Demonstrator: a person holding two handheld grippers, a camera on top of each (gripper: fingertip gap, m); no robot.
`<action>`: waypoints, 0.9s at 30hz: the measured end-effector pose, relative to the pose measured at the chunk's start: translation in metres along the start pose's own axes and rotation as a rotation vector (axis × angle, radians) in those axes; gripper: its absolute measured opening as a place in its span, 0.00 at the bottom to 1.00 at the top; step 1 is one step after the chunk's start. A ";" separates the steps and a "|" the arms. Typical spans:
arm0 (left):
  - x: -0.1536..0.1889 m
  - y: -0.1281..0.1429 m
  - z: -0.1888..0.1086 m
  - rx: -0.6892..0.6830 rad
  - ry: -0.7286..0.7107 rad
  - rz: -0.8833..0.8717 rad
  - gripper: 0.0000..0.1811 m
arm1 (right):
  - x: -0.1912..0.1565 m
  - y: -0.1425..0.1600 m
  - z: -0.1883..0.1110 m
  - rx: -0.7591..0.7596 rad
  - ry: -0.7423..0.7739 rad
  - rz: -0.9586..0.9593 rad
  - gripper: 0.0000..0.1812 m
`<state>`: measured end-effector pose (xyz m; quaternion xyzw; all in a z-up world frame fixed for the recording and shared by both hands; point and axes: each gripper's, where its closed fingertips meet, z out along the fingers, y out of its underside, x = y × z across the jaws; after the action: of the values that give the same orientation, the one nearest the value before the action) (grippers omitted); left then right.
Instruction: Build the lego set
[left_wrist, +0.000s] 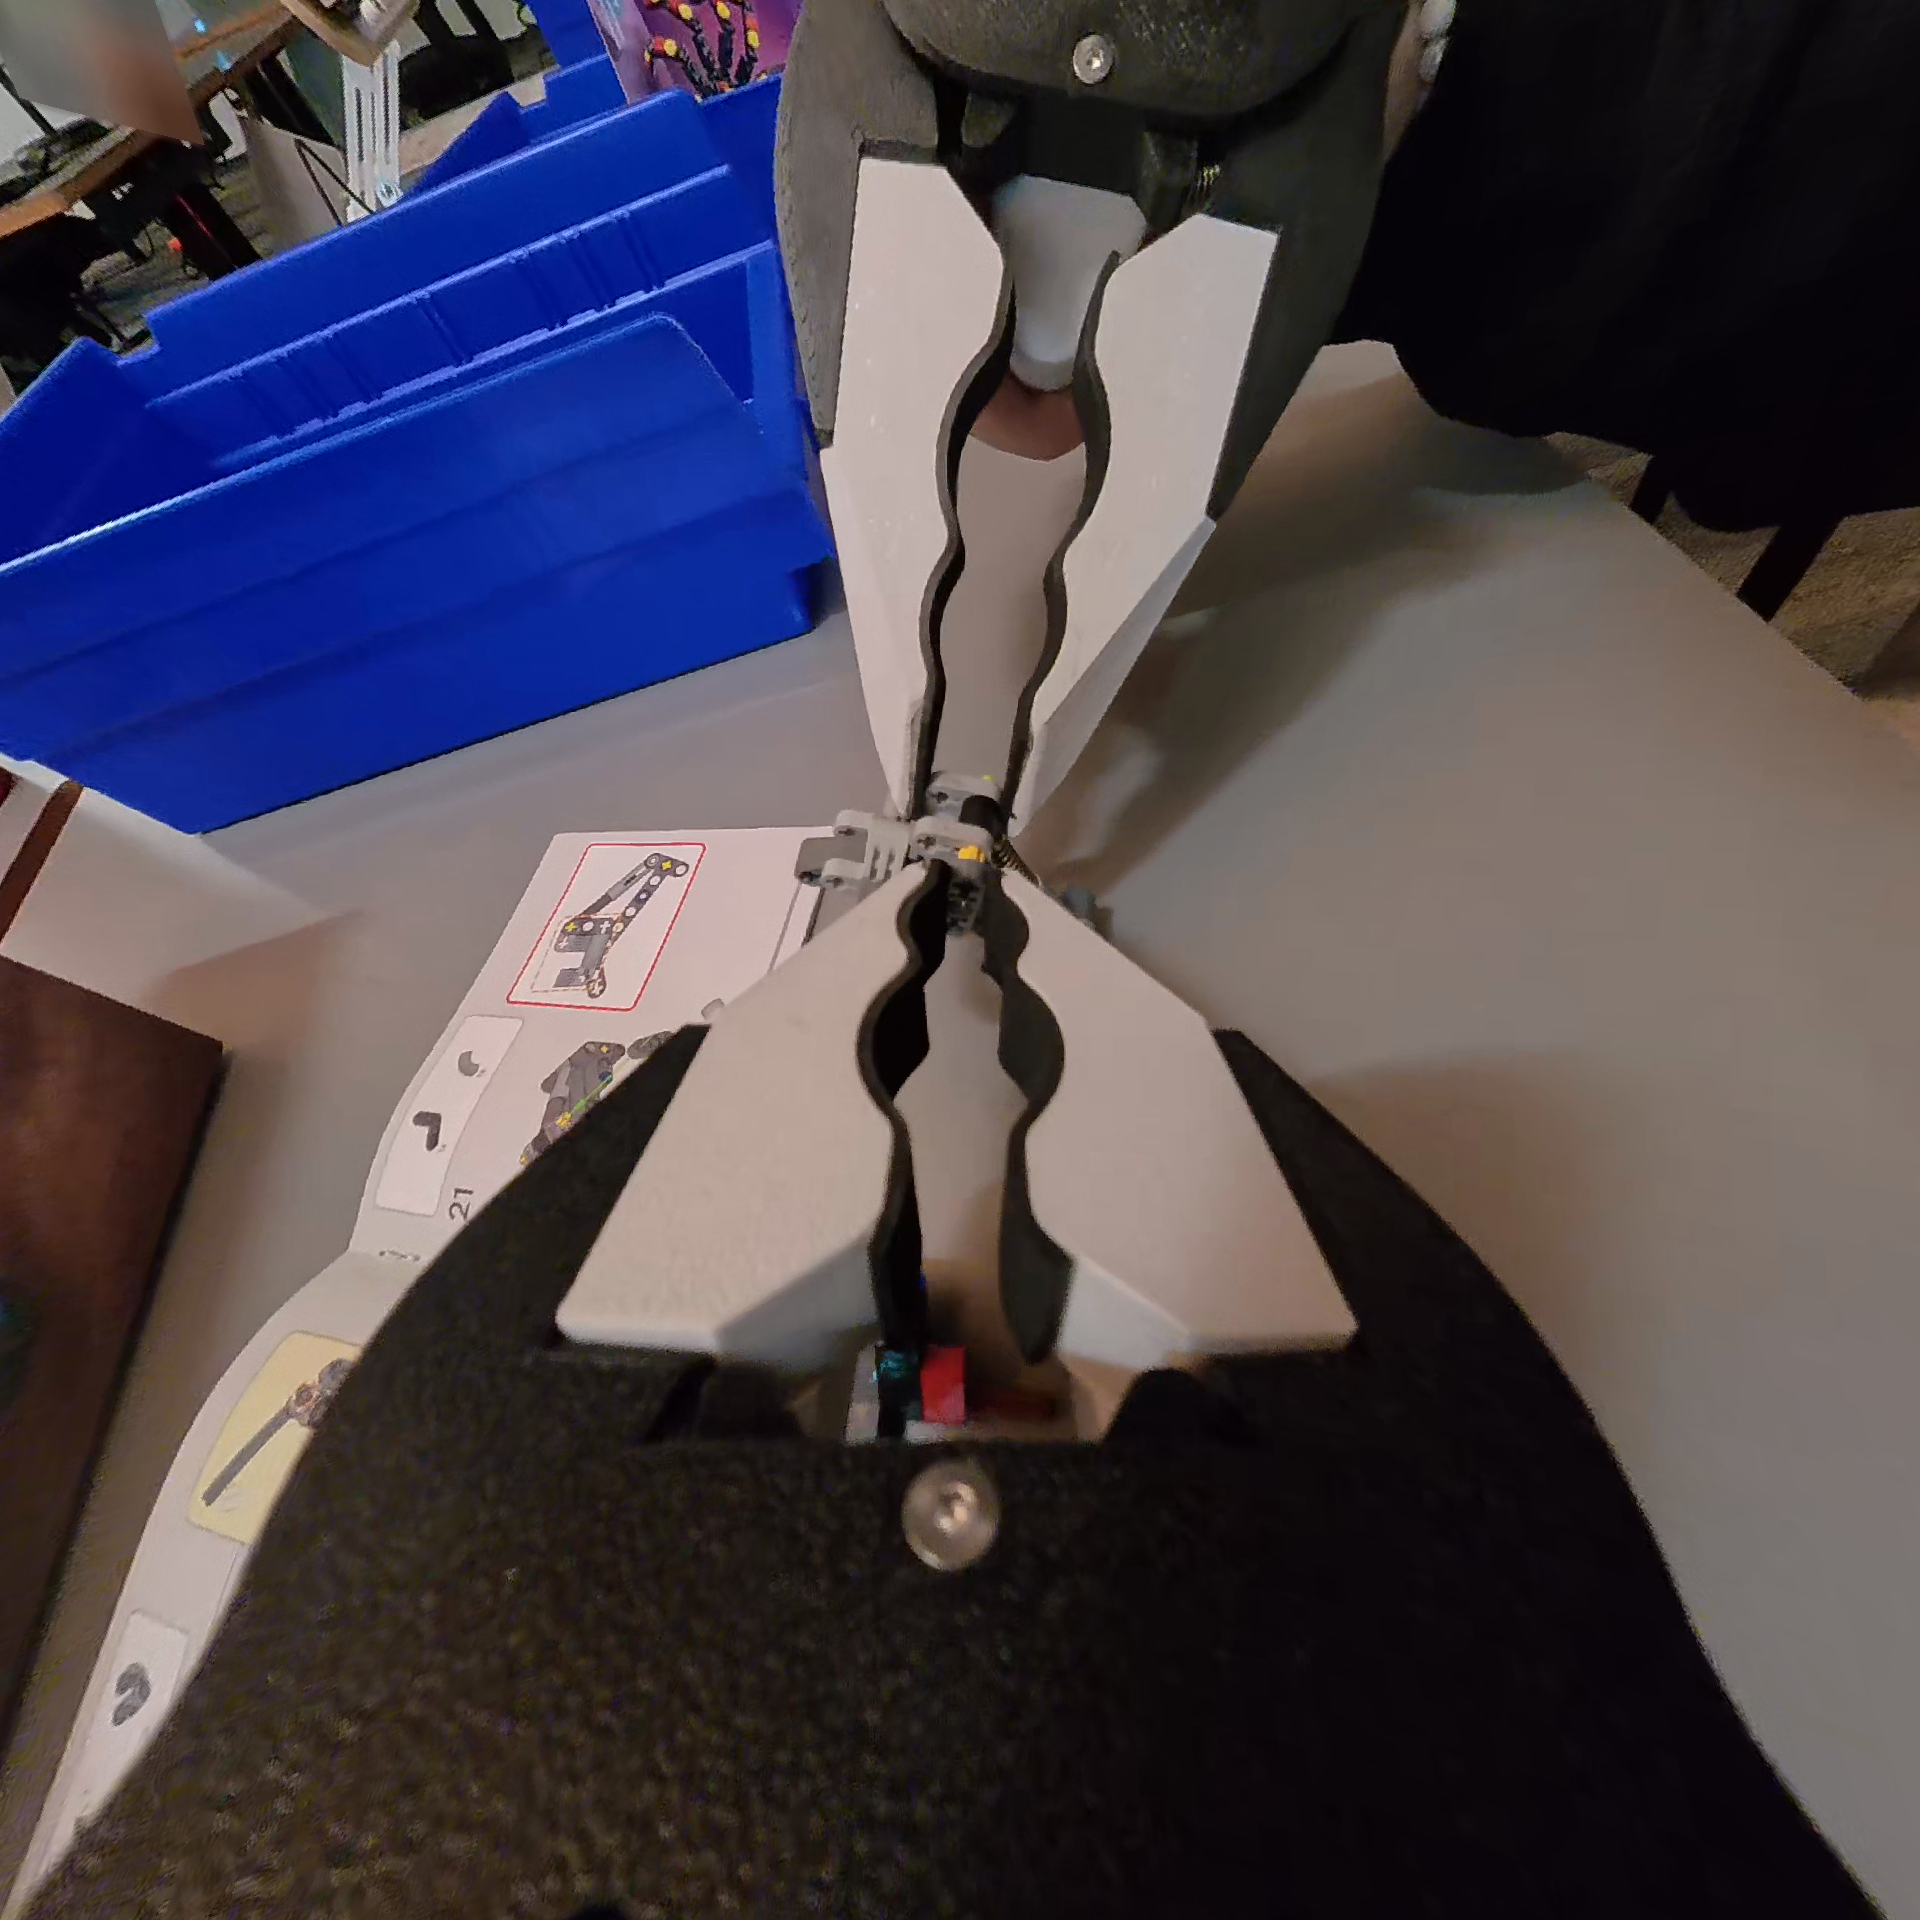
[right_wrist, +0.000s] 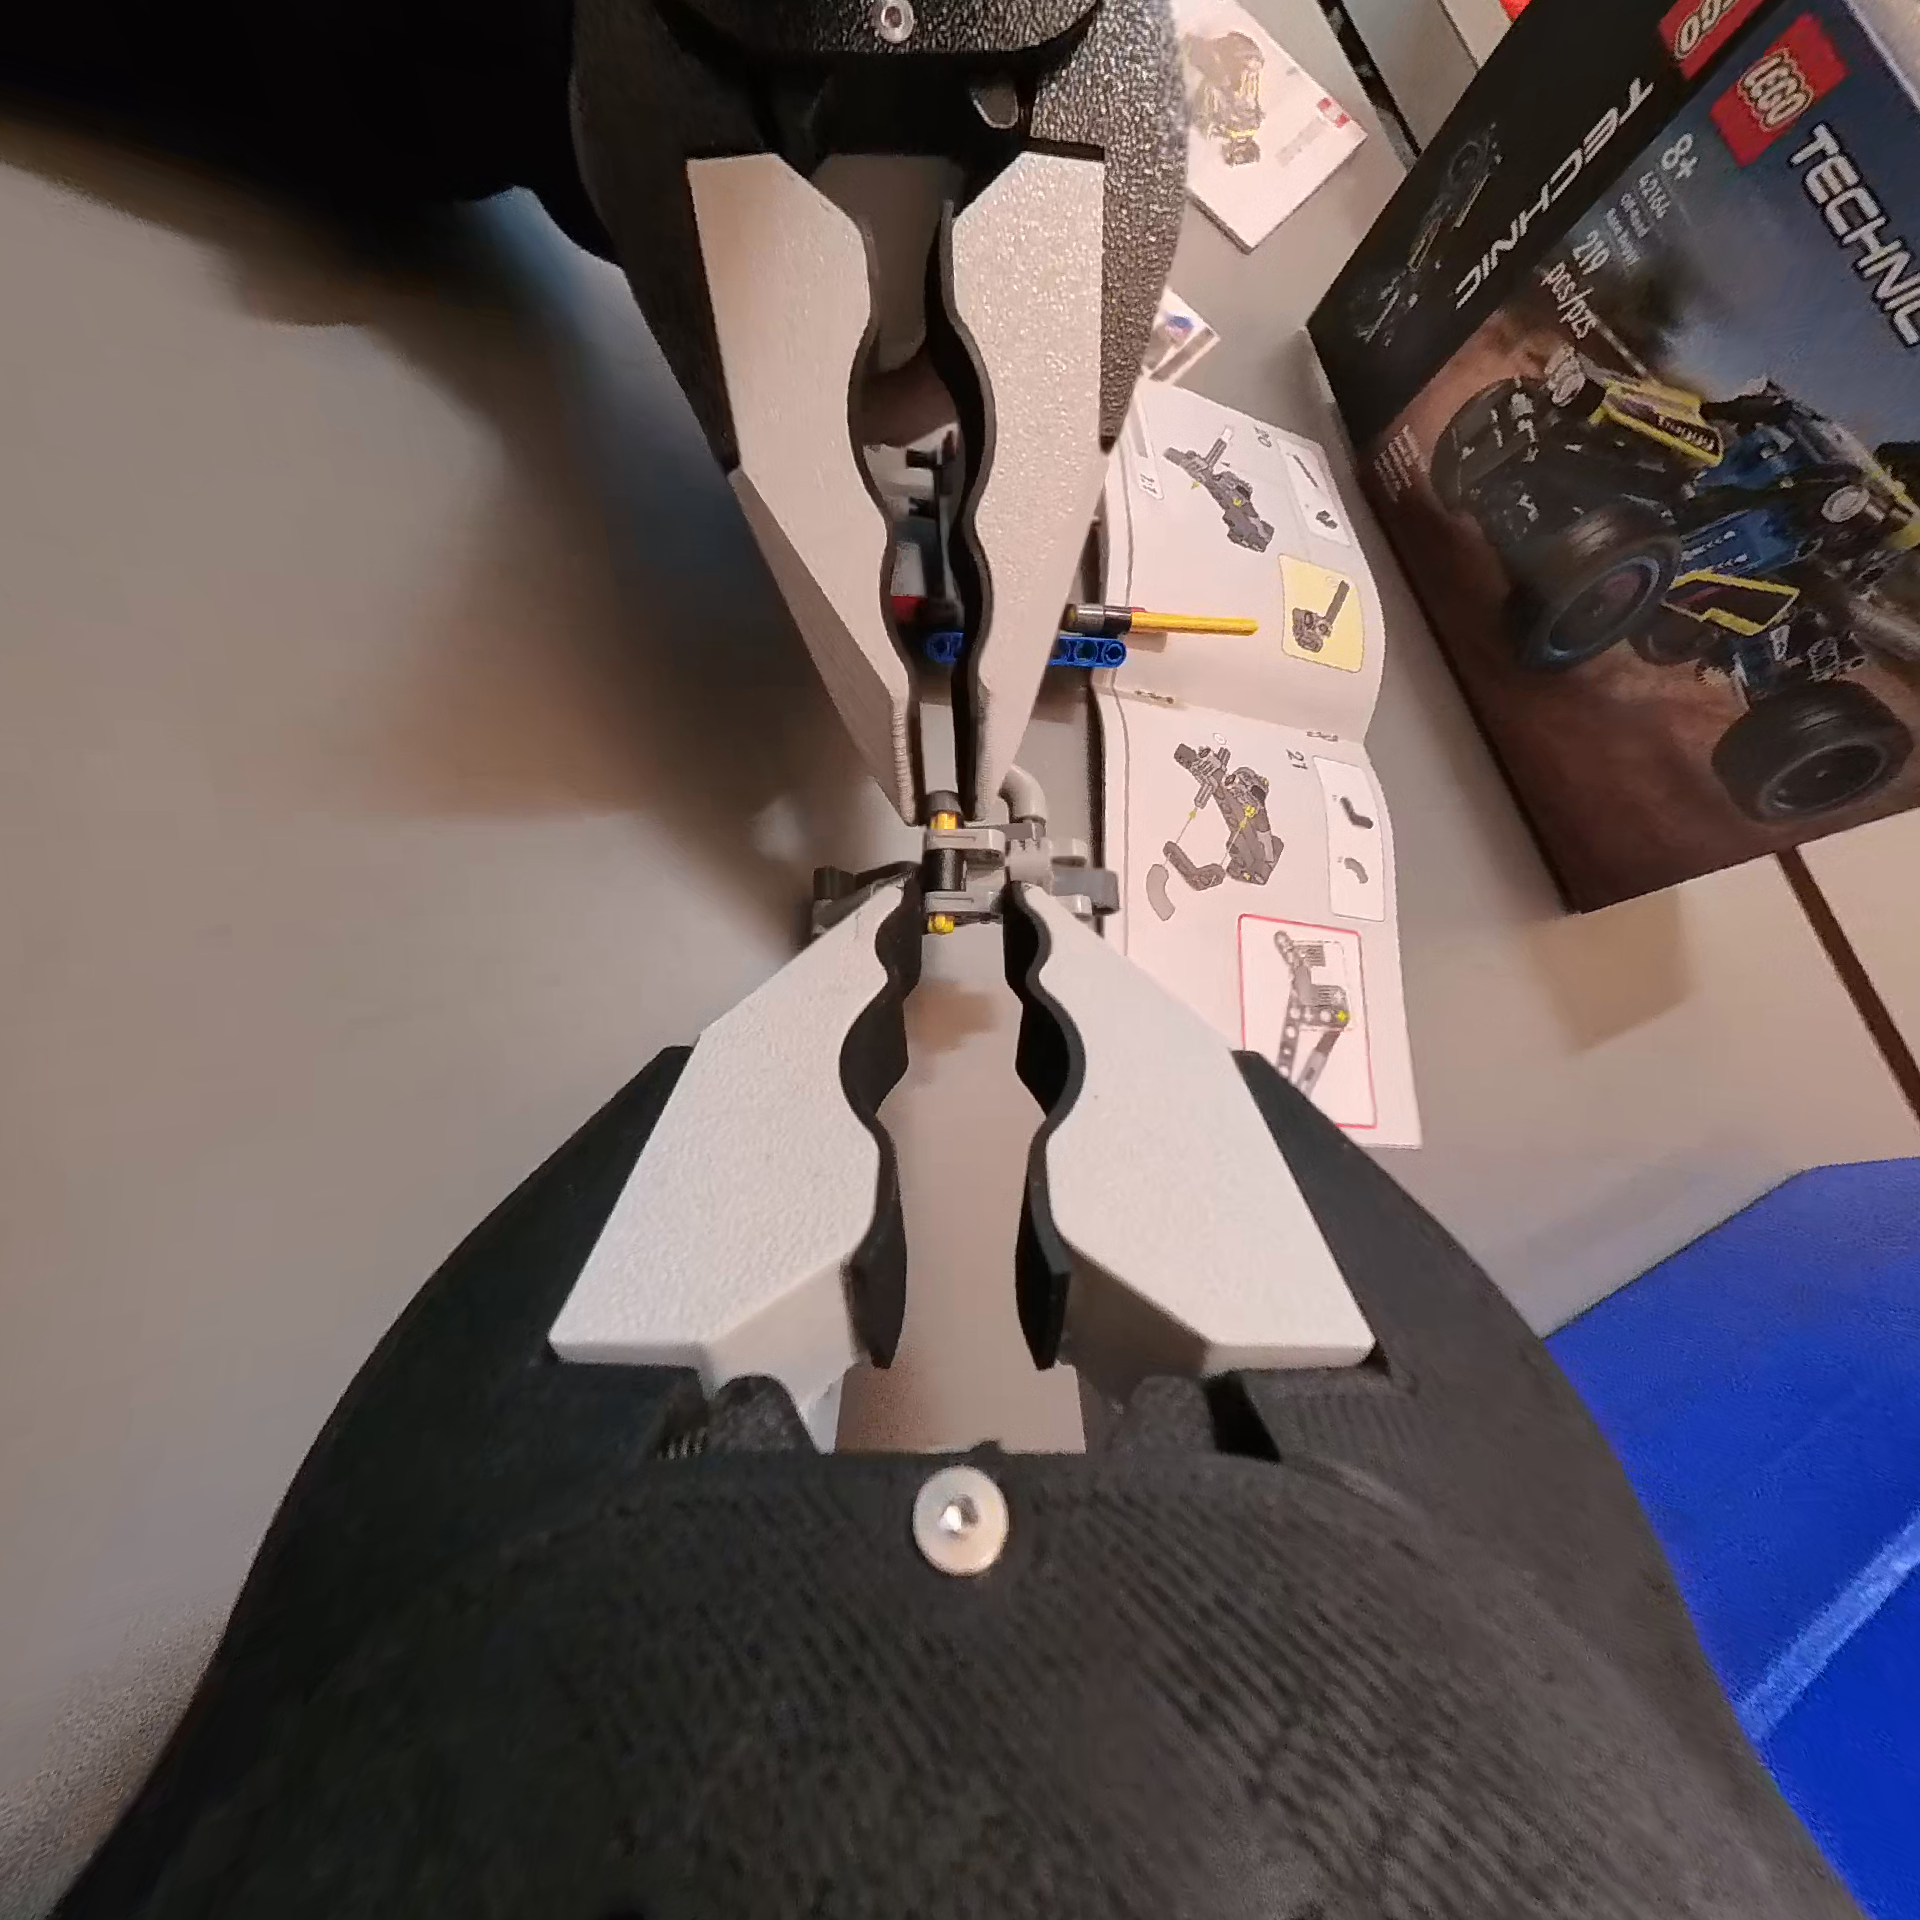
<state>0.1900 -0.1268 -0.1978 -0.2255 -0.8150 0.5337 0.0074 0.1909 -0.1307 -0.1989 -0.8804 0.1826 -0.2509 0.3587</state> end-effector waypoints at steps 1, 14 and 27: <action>-0.001 0.000 0.001 -0.003 -0.006 -0.012 0.02 | 0.001 0.001 0.000 0.015 -0.011 0.028 0.07; -0.009 0.000 0.006 -0.130 -0.140 -0.177 0.02 | 0.015 0.003 -0.005 0.144 0.067 0.107 0.08; -0.015 0.008 0.008 -0.081 -0.144 -0.250 0.02 | 0.020 0.007 0.001 0.083 0.138 0.059 0.04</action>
<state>0.2040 -0.1366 -0.2046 -0.0833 -0.8561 0.5101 0.0061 0.2066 -0.1450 -0.1977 -0.8397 0.2221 -0.3077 0.3886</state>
